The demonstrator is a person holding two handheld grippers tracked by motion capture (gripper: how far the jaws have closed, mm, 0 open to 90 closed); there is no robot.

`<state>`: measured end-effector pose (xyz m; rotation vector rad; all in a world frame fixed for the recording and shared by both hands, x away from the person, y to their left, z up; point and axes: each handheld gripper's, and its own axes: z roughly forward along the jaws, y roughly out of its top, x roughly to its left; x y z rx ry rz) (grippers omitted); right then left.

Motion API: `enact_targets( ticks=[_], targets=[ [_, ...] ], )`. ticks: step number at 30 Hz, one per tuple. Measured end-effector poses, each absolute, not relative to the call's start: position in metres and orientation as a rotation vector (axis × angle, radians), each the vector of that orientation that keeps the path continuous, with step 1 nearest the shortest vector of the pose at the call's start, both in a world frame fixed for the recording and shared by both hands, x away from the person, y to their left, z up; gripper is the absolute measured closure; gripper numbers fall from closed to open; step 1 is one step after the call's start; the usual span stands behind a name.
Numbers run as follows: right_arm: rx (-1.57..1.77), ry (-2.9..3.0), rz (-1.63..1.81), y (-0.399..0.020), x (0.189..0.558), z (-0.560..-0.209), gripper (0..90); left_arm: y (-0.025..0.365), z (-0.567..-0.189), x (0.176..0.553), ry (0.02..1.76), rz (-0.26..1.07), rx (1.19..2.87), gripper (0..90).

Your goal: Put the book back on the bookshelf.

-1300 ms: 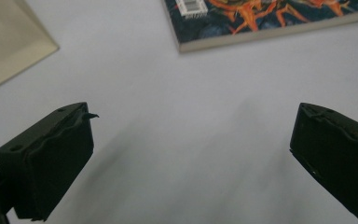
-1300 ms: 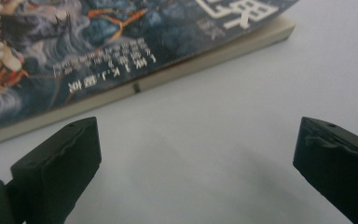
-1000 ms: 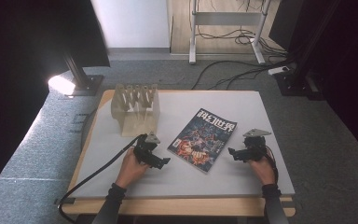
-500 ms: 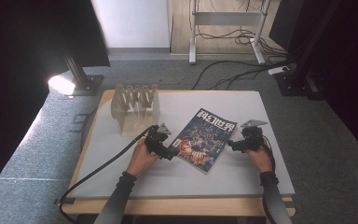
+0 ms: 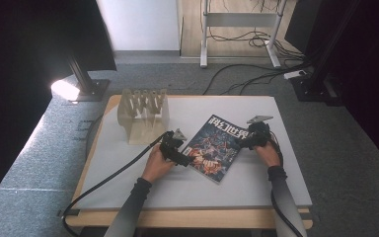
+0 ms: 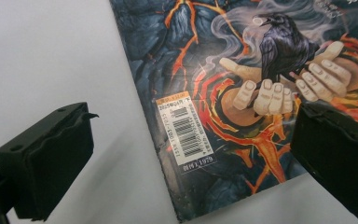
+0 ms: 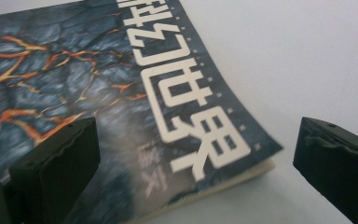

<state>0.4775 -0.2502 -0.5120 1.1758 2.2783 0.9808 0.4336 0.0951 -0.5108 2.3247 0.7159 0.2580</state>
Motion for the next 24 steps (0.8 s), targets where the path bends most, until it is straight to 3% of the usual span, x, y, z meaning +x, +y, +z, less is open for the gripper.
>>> enact_targets(
  ticks=[13,24],
  targets=[
    [1.194,2.373,0.989,-0.251,0.505,-0.527,0.0,0.09,-0.527,0.435,0.695,0.146,2.298,0.0],
    [1.219,2.373,1.085,-0.25,0.493,-0.532,1.7,0.087,-0.528,0.426,0.666,0.14,2.298,0.0]
  ],
)
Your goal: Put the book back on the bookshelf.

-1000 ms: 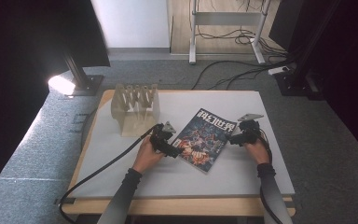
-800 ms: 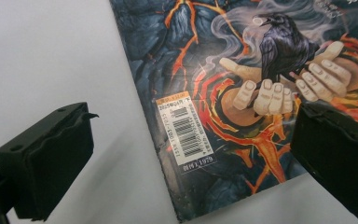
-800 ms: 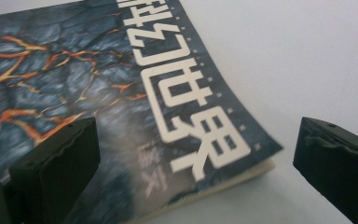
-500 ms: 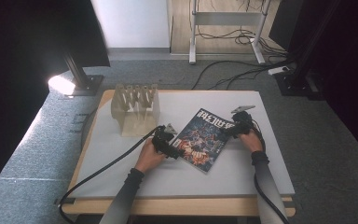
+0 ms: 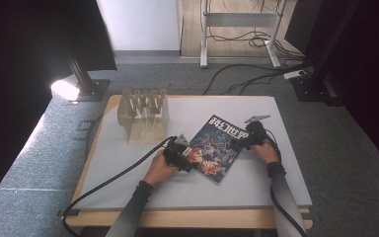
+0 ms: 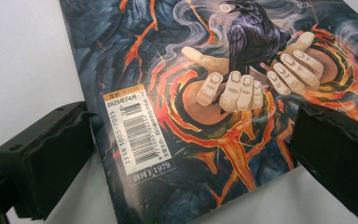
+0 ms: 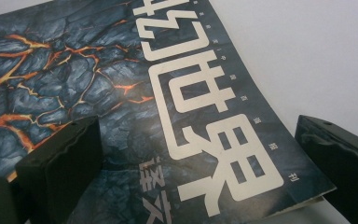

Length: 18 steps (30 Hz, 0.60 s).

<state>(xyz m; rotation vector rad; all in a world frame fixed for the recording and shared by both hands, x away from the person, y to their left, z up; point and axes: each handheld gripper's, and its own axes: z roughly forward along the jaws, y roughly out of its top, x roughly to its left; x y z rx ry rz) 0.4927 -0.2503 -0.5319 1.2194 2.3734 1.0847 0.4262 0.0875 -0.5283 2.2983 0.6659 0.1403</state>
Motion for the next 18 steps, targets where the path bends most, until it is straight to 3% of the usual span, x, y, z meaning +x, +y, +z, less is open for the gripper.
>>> enact_targets(
  ticks=[18],
  targets=[
    [1.2,2.358,1.105,-0.236,0.441,-0.535,0.0,0.112,-0.528,0.396,0.621,0.116,2.318,0.0]
  ],
)
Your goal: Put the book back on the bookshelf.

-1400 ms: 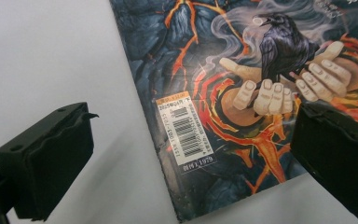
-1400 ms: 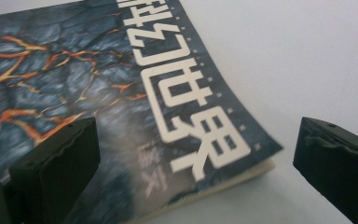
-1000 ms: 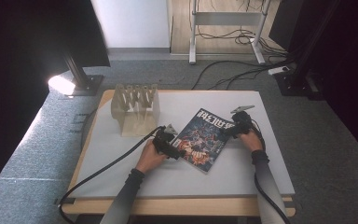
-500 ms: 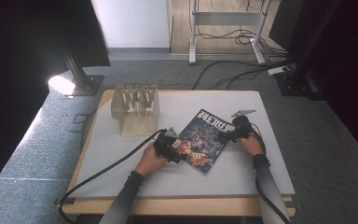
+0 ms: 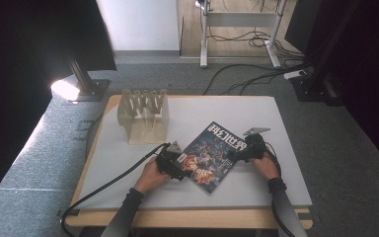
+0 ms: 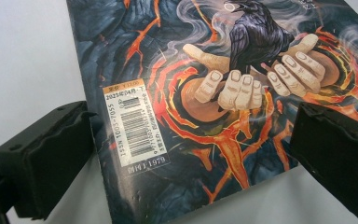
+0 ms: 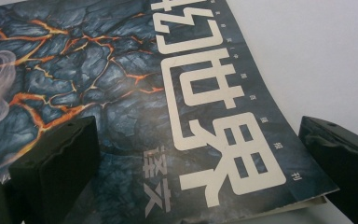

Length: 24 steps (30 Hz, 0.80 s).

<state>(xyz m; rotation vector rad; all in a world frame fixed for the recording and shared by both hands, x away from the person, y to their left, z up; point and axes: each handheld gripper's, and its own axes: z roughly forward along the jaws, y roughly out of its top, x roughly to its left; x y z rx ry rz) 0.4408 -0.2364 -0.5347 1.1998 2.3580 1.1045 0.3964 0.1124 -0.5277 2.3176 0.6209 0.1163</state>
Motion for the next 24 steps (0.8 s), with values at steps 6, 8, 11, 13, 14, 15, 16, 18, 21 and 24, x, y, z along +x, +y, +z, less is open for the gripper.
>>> enact_targets(
  ticks=[6,8,11,13,14,15,16,18,21,24],
  targets=[
    [1.19,2.358,1.101,-0.229,0.418,-0.535,0.0,0.121,-0.527,0.379,0.606,0.112,2.325,0.0],
    [1.182,2.356,1.1,-0.227,0.412,-0.535,0.0,0.122,-0.527,0.377,0.605,0.112,2.326,0.0],
    [1.183,2.365,1.1,-0.226,0.406,-0.535,0.0,0.124,-0.528,0.368,0.604,0.113,2.318,0.0],
    [1.195,2.364,1.1,-0.226,0.402,-0.535,0.0,0.125,-0.528,0.365,0.607,0.121,2.316,0.0],
    [1.2,2.36,1.094,-0.227,0.401,-0.534,0.0,0.124,-0.528,0.364,0.615,0.125,2.313,0.0],
    [1.234,2.321,1.064,-0.232,0.397,-0.533,0.0,0.124,-0.528,0.363,0.618,0.128,2.313,0.0],
    [1.233,2.31,1.054,-0.234,0.395,-0.533,0.0,0.124,-0.528,0.362,0.619,0.129,2.313,0.0],
    [1.241,2.297,1.049,-0.238,0.392,-0.532,0.0,0.123,-0.528,0.36,0.625,0.131,2.312,0.0],
    [1.273,2.264,1.041,-0.252,0.38,-0.532,0.0,0.123,-0.528,0.357,0.63,0.135,2.311,0.0],
    [1.273,2.267,0.971,-0.258,0.368,-0.533,0.0,0.12,-0.528,0.352,0.651,0.146,2.304,0.0]
  ],
)
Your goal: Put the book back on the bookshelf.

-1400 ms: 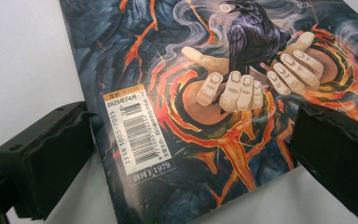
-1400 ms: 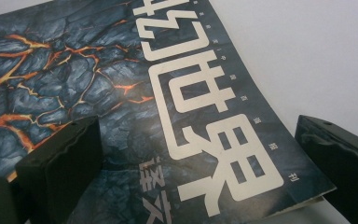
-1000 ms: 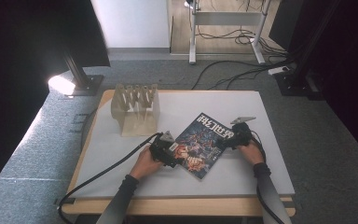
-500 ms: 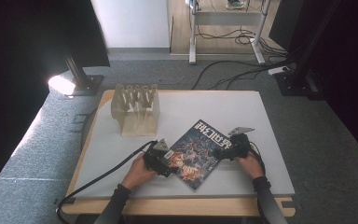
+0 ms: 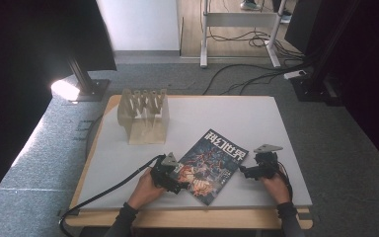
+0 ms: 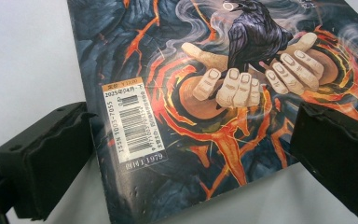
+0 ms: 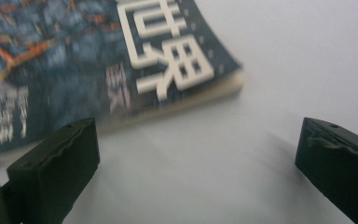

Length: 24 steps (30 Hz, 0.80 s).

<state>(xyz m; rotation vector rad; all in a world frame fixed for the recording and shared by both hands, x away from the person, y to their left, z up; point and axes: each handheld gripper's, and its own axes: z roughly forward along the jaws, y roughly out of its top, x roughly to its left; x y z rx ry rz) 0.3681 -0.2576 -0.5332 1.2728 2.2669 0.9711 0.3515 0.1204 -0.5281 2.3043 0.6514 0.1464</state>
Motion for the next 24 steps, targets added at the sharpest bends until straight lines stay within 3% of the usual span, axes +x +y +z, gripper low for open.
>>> enact_targets(
  ticks=[10,24],
  targets=[
    [1.264,2.276,0.947,-0.247,0.361,-0.535,0.0,0.118,-0.526,0.341,0.64,0.113,2.324,0.0],
    [1.295,2.243,0.947,-0.241,0.377,-0.536,0.0,0.165,-0.52,0.38,0.845,0.295,2.293,0.0]
  ],
)
